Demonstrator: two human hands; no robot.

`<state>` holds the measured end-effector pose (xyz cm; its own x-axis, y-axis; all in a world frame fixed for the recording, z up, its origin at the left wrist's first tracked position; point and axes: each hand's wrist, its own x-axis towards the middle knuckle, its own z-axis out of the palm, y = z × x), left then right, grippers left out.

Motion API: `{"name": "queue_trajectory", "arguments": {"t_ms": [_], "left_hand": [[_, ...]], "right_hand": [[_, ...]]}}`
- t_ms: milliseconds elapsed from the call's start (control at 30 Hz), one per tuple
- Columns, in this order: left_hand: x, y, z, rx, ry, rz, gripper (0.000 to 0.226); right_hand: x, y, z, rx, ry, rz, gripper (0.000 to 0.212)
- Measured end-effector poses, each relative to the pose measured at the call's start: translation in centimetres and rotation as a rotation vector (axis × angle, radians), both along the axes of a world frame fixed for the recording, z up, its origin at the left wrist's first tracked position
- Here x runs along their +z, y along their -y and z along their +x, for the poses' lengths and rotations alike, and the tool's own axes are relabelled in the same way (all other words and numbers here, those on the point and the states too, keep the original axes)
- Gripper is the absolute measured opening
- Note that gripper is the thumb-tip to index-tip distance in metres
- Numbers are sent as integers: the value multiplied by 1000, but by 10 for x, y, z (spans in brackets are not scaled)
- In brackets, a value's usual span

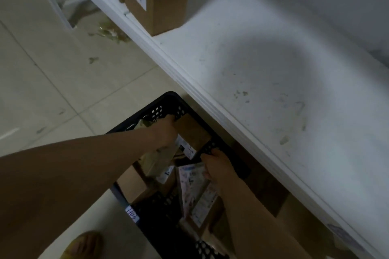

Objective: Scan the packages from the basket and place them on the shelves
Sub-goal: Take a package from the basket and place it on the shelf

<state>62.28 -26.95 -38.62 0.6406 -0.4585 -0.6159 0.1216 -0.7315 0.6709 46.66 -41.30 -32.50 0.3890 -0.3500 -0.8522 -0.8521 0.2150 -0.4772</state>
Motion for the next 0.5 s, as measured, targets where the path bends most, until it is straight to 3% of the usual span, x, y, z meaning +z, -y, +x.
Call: {"name": "queue_trajectory", "arguments": {"t_ms": [67,167,333,500], "left_hand": [[-15,13,8,22,-5,77,58],[-38,22,18,3,0,119,73],[-2,27,2,80,-90,128,67],[71,6,-53,420,-344,-203,49]], "right_hand": [[-23,-1,10,-10,15,10,57],[-49,-6,21,-149,87,143,60],[-55,-10,8,-317,95,241,65],[6,-28,-41,-526,38,385,56]]}}
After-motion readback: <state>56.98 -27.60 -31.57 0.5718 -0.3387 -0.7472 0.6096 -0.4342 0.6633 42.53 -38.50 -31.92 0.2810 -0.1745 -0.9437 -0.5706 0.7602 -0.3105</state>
